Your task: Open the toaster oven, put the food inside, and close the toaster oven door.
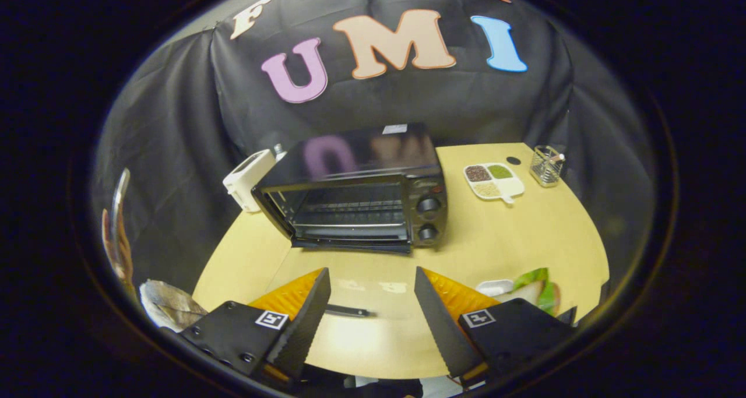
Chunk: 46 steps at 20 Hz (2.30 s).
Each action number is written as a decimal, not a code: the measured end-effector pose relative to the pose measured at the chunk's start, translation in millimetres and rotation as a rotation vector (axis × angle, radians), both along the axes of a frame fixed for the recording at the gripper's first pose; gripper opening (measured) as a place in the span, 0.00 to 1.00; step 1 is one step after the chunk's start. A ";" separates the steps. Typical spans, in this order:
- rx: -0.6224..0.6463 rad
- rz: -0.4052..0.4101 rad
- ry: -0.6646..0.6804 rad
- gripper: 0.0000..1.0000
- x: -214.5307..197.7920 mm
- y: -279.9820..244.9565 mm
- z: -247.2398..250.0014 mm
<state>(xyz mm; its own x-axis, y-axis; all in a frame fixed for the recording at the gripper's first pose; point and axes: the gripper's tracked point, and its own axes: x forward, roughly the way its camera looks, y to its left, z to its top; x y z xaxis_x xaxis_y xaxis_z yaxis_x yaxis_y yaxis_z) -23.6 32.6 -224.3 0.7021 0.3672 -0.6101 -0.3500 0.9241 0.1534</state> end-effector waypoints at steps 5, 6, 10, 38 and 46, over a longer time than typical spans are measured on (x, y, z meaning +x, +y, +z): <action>0.082 -0.048 0.143 0.92 -5.9 -83.4 46.8; 0.077 -0.060 0.154 0.92 -0.9 -100.9 51.4; -0.016 -0.088 0.219 0.91 13.6 -160.4 37.8; -0.012 -0.142 0.640 0.37 2.3 -183.8 -85.4; 0.161 -0.222 0.556 0.37 1.5 -152.1 -29.8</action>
<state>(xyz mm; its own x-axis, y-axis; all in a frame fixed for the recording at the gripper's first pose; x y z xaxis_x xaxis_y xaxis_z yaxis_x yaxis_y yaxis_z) -22.1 -119.5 -254.1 0.3652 0.3666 -0.8557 0.0202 0.9158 0.4010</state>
